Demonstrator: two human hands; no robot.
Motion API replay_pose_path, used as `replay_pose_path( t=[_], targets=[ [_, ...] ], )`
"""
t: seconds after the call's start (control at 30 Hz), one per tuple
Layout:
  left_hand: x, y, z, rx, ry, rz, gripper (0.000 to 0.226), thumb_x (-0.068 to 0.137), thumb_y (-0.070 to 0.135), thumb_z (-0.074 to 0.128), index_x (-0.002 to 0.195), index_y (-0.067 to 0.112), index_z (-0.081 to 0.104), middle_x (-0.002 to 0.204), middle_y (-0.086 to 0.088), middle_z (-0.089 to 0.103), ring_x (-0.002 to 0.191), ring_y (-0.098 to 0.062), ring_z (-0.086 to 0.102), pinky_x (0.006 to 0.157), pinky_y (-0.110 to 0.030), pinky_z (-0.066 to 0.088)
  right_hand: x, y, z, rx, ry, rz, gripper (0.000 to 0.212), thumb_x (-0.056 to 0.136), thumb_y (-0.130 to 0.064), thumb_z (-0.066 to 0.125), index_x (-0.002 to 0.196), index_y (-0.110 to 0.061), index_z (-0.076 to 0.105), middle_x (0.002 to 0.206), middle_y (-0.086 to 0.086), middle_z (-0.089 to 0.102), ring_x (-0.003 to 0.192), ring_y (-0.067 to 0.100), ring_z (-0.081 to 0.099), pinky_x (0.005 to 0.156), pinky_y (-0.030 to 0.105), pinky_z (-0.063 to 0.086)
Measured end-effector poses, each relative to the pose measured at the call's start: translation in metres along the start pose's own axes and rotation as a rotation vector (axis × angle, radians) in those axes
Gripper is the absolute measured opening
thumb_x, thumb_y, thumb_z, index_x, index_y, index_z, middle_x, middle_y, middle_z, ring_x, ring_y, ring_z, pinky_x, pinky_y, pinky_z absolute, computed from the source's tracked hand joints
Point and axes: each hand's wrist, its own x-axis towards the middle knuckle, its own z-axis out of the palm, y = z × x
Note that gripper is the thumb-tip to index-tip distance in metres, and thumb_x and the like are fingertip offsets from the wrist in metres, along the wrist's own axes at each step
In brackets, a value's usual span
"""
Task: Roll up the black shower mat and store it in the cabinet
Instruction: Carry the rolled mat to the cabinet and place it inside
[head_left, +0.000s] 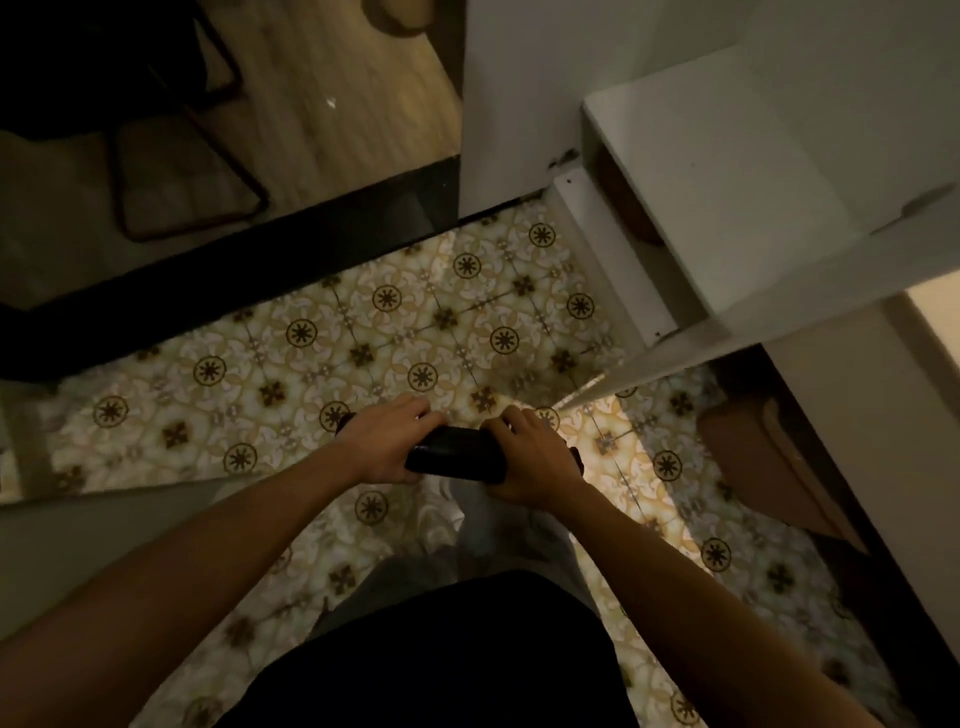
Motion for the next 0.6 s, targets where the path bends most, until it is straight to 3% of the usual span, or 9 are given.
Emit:
replay_pose_path(
  t=[0.07, 0.23, 0.47, 0.6],
  targets=[
    [0.03, -0.026, -0.017, 0.019, -0.013, 0.033, 0.073, 0.072, 0.051, 0.074, 0.132, 0.024, 0.044, 0.118, 0.0, 0.049, 0.107, -0.019, 0.048, 0.066, -0.028, 0.038, 0.031, 0.014, -0.013, 0.013, 0.013, 0.028, 0.072, 0.069, -0.045, 0.079, 0.13, -0.017, 0.052, 0.122, 0.01, 0.052, 0.11, 0.03, 0.05, 0.084, 0.042, 0.048],
    [0.117, -0.091, -0.069, 0.043, -0.058, 0.084, 0.074, 0.073, 0.055, 0.071, 0.135, 0.024, 0.046, 0.12, -0.003, 0.051, 0.108, -0.023, 0.051, 0.076, -0.035, 0.047, 0.116, 0.056, -0.045, 0.076, 0.034, 0.1, 0.079, 0.071, -0.053, 0.079, 0.135, -0.019, 0.049, 0.127, 0.01, 0.049, 0.114, 0.029, 0.048, 0.086, 0.04, 0.048],
    [0.226, -0.141, -0.151, 0.118, -0.111, 0.232, 0.072, 0.072, 0.049, 0.075, 0.134, 0.023, 0.046, 0.122, -0.005, 0.052, 0.109, -0.025, 0.053, 0.082, -0.04, 0.052, 0.178, 0.094, -0.1, 0.15, 0.104, 0.293, 0.071, 0.072, -0.045, 0.077, 0.133, -0.017, 0.053, 0.125, 0.012, 0.052, 0.112, 0.033, 0.051, 0.081, 0.041, 0.051],
    [0.28, -0.153, -0.181, 0.148, -0.117, 0.349, 0.076, 0.066, 0.044, 0.082, 0.131, 0.017, 0.053, 0.127, -0.011, 0.053, 0.109, -0.028, 0.056, 0.074, -0.038, 0.055, 0.201, 0.124, -0.123, 0.155, 0.147, 0.366, 0.075, 0.07, -0.049, 0.078, 0.133, -0.017, 0.052, 0.129, 0.011, 0.051, 0.113, 0.032, 0.05, 0.086, 0.042, 0.051]
  ],
)
